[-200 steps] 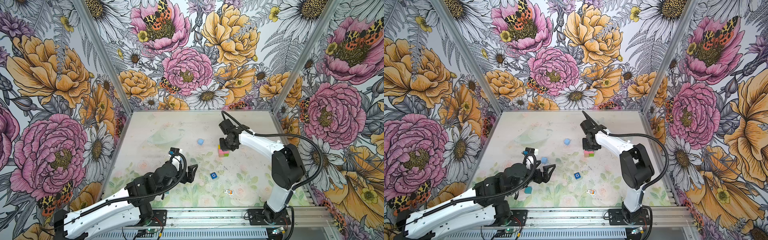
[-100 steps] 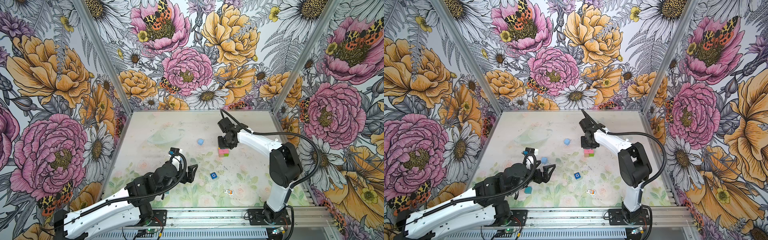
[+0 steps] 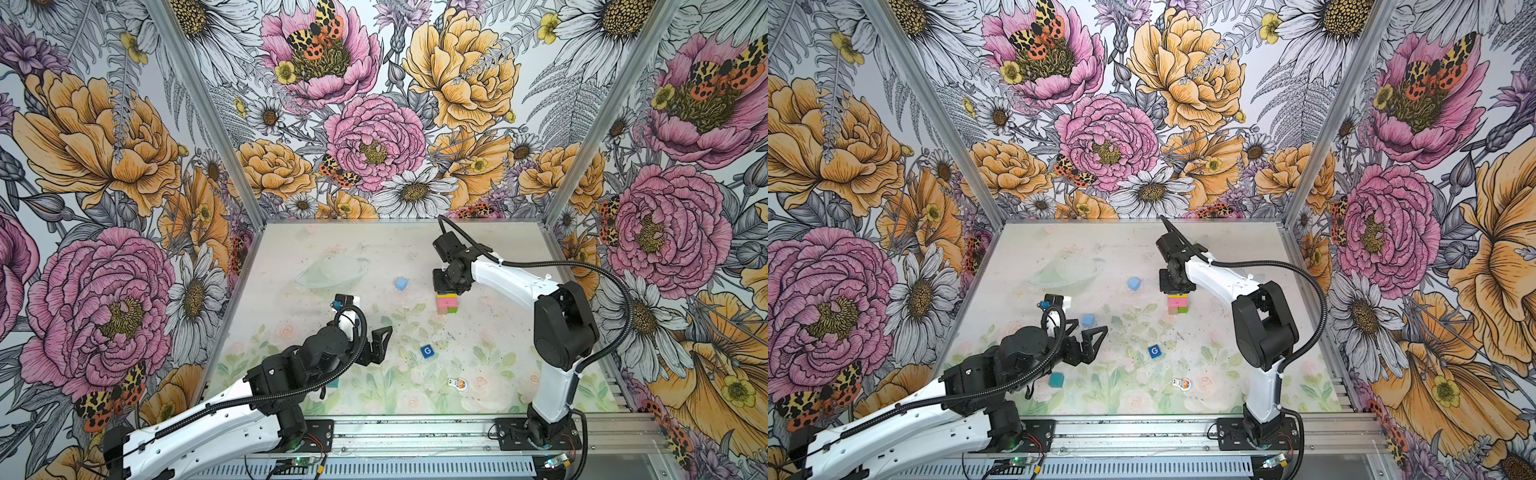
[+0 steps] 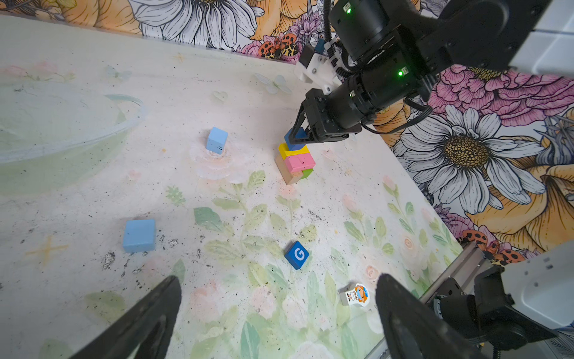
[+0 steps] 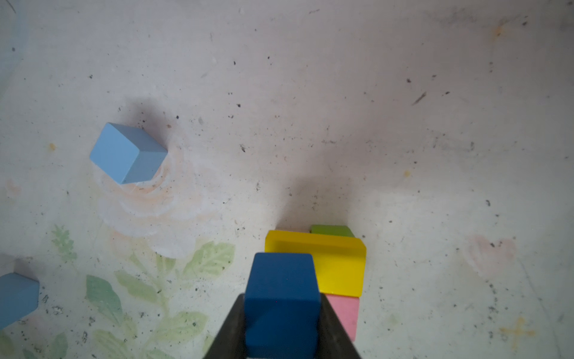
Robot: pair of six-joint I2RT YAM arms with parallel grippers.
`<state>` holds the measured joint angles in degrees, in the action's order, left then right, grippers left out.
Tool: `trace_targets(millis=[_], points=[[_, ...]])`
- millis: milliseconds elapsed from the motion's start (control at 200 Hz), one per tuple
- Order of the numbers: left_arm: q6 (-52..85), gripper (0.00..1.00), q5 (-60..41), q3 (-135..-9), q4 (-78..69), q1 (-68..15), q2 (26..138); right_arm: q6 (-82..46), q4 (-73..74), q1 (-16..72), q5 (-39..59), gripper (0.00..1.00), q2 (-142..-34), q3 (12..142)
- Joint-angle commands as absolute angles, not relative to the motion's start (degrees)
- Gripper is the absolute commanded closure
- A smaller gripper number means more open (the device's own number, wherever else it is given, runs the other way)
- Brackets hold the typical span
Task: Build the wood block tower
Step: 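Align the dark-blue cube above the pink bar and lower it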
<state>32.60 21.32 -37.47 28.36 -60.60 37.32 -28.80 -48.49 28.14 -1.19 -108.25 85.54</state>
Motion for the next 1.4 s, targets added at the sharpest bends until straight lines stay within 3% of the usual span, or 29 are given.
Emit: trace_targets(millis=[0, 1396], points=[[32.1, 0.01, 20.6, -37.5, 29.1, -60.0, 35.9, -28.2, -48.0, 27.7, -0.5, 0.68, -109.8, 87.6], [34.1, 0.01, 20.5, -35.3, 29.2, -59.8, 32.8, -28.7, -48.2, 27.9, -0.4, 0.67, -107.2, 83.6]])
